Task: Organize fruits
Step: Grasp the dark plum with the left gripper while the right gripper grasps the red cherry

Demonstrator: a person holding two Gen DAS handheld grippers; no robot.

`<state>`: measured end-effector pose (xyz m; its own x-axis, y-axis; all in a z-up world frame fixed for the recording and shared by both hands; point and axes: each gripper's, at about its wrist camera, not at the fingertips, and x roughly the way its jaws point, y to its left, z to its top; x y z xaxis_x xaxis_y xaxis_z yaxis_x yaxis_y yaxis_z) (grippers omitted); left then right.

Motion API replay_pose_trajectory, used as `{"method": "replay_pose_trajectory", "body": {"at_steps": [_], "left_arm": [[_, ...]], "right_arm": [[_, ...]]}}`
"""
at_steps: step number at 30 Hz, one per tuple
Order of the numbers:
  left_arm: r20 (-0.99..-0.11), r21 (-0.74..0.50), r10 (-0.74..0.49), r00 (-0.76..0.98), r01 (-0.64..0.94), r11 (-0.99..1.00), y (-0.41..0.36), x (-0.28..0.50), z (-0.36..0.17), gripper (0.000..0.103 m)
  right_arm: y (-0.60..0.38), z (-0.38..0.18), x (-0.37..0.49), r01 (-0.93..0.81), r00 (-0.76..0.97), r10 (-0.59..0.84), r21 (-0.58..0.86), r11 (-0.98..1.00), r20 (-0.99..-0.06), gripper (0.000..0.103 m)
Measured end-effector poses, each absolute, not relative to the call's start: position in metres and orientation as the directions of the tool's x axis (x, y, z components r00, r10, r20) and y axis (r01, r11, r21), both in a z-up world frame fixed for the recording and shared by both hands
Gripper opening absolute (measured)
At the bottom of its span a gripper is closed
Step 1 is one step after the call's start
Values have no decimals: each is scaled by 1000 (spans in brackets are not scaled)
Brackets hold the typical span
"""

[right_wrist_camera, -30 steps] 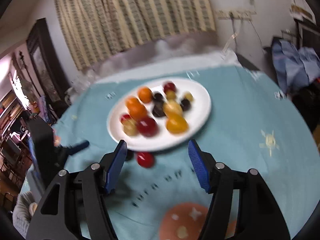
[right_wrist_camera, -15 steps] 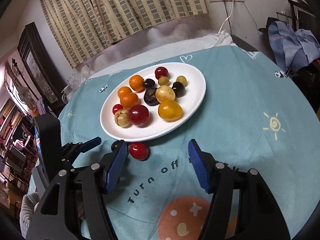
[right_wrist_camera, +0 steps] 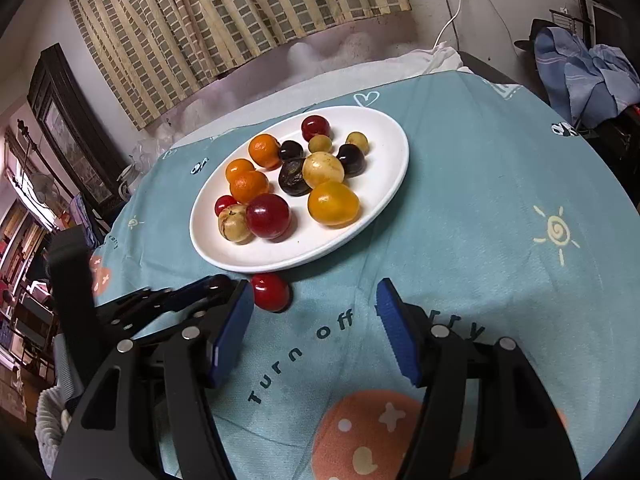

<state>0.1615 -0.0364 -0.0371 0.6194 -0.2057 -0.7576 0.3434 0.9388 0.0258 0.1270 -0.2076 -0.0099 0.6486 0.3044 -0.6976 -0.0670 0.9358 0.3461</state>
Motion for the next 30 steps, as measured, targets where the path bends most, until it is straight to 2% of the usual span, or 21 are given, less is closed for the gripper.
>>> {"method": "replay_pose_trajectory", "body": {"at_steps": [4,9,14,20,24,28,30], "left_arm": [[-740,4,-181,648,273,962,-10,153,-30,32],[-768,-22,-163,620,228,973,2,157,-44,32],[-768,2,-149,623,234,972,-2,156,-45,36],[-774,16,-141,617,241,970,-5,157,-47,44],[-778,28,-130,615,241,970,-7,157,-48,57],[-779,22,-132,613,238,971,-7,158,-49,57],[-779,25,-129,613,237,971,-7,158,-49,57]], "right_arm": [[-185,-17,125,-123,649,274,258,958,-709,64],[-161,-30,129,-172,648,238,166,971,-723,64],[-152,-39,145,-166,623,251,188,968,-741,59],[-138,-47,159,-164,599,241,178,970,-764,48],[-132,-48,162,-164,605,230,163,973,-762,42],[-133,-49,164,-159,606,224,160,974,-763,32],[-133,-48,164,-160,605,231,167,973,-762,32]]}}
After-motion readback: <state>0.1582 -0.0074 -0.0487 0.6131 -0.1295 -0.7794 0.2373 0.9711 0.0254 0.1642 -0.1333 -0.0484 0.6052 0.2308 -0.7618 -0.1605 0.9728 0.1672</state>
